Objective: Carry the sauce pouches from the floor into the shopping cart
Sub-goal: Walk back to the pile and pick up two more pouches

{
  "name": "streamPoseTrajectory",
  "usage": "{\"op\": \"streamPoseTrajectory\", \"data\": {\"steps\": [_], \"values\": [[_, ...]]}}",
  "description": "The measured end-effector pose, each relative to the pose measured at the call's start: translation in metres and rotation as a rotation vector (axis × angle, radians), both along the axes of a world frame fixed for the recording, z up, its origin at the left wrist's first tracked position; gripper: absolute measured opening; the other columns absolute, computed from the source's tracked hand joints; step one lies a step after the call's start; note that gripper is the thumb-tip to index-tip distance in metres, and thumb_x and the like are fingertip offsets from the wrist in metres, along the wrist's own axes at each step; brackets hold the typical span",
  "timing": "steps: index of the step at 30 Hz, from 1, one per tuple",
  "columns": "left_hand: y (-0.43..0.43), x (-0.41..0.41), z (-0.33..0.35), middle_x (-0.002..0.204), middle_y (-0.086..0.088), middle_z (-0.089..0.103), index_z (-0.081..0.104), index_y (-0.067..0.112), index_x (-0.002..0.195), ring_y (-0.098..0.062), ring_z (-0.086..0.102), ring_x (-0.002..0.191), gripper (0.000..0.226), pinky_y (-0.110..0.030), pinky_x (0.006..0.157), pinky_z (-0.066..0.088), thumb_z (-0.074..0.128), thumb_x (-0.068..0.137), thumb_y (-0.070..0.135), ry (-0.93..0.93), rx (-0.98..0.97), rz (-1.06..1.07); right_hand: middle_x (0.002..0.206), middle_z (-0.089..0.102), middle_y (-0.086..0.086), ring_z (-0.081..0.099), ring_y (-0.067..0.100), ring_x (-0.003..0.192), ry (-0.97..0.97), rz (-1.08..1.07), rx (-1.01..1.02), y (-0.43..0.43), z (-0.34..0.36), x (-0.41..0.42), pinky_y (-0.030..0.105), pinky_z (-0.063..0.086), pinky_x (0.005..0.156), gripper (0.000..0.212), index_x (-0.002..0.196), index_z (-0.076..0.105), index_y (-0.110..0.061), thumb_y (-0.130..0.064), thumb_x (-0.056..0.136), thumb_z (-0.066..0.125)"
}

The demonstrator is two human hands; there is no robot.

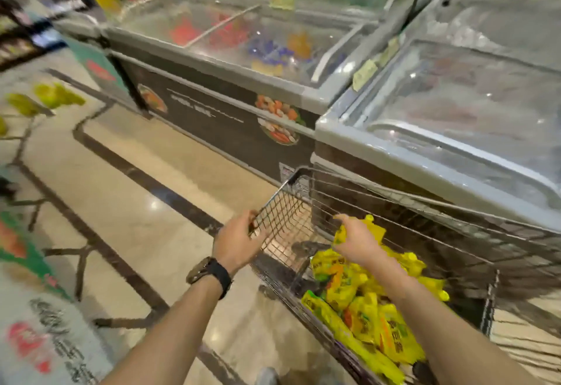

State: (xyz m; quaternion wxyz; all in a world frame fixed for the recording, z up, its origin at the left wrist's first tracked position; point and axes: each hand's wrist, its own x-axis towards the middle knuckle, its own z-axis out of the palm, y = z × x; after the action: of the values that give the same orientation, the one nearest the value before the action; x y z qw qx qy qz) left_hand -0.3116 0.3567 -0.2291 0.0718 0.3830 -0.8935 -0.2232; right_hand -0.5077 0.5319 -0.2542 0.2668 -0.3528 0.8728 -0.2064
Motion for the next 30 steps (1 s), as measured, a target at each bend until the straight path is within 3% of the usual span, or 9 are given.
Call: {"op": "streamPoseTrajectory", "data": {"steps": [8,14,21,30], "values": [[-0.032,0.128,0.091,0.126,-0.003,0.063,0.049,0.030,0.133,-0.026,0.062,0.111,0.052,-0.040,0.089,0.054,0.061,0.089,0.055,0.034,-0.164,0.500,0.142,0.040,0.008,0.048,0.028,0.126,0.203,0.360,-0.095,-0.123,0.111,0.036,0.043,0.048,0.098,0.085,0.149,0.026,-0.026,-0.035,0.079,0.072],[-0.033,0.202,0.143,0.135,-0.005,0.057,0.042,0.029,0.143,-0.025,0.059,0.115,0.065,-0.043,0.094,0.053,0.059,0.088,0.060,-0.010,-0.265,0.692,0.145,0.037,0.006,0.046,0.028,0.129,0.307,0.546,-0.216,-0.187,0.180,0.092,0.047,0.049,0.099,0.085,0.148,0.025,-0.031,-0.040,0.079,0.073],[-0.048,0.271,0.169,0.137,-0.003,0.054,0.039,0.028,0.144,-0.021,0.057,0.117,0.068,-0.037,0.094,0.052,0.057,0.088,0.061,-0.110,-0.376,0.810,0.146,0.039,0.007,0.046,0.025,0.129,0.368,0.686,-0.294,-0.229,0.218,0.157,0.037,0.048,0.099,0.083,0.151,0.025,-0.026,-0.042,0.082,0.069],[-0.113,0.327,0.171,0.128,-0.001,0.055,0.034,0.030,0.146,-0.020,0.058,0.111,0.074,-0.031,0.085,0.056,0.052,0.085,0.069,-0.254,-0.386,0.786,0.145,0.037,0.004,0.045,0.025,0.128,0.455,0.685,-0.253,-0.275,0.235,0.195,0.045,0.050,0.099,0.087,0.150,0.022,-0.032,-0.041,0.079,0.072]]}}
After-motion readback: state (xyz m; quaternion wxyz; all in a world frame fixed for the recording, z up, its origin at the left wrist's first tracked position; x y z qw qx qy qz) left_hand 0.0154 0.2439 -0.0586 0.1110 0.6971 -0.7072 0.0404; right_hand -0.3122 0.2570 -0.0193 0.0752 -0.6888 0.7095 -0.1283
